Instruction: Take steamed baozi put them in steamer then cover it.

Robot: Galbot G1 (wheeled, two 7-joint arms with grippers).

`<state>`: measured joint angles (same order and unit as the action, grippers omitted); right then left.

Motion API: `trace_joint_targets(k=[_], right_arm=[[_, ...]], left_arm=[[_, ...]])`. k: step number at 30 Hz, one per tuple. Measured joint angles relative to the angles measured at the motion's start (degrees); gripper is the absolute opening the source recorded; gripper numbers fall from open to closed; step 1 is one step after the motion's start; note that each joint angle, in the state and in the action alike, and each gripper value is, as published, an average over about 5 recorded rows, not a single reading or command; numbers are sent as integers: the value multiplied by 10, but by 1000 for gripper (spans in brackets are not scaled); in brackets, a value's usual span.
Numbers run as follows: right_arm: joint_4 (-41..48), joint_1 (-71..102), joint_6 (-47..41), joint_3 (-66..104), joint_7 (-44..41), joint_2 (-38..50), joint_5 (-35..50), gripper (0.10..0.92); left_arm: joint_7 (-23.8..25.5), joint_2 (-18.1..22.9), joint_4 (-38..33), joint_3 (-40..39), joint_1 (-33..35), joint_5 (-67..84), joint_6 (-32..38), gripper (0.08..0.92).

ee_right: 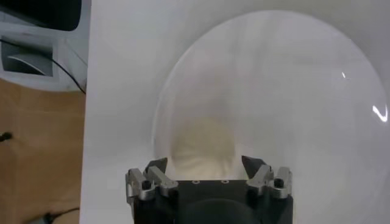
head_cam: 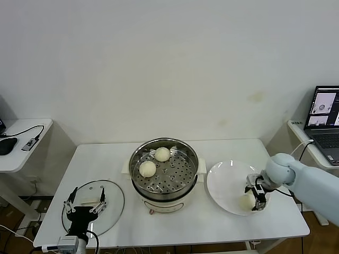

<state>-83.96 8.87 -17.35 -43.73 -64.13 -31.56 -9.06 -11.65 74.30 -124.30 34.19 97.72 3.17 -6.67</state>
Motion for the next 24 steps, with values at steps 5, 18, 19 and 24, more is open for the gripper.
trace_joint_targets(k=[5,18,19,24], right_arm=[[6,0,-3,-1,-2,-6,1,631],[4,-22,-3,-9,-10,-4,13,520],[3,-29,-2,-12,-12,-2,16,521],[-2,-79,-2,-25,-19,2,36,525]], left_arm=[[0,0,-1,1,0,0,0,823],[-1,-3,-7,4,0,4,-1,823],[0,-4,-7,4,0,5,-1,823],[0,-6,-9,3,-2,7,-1,823]])
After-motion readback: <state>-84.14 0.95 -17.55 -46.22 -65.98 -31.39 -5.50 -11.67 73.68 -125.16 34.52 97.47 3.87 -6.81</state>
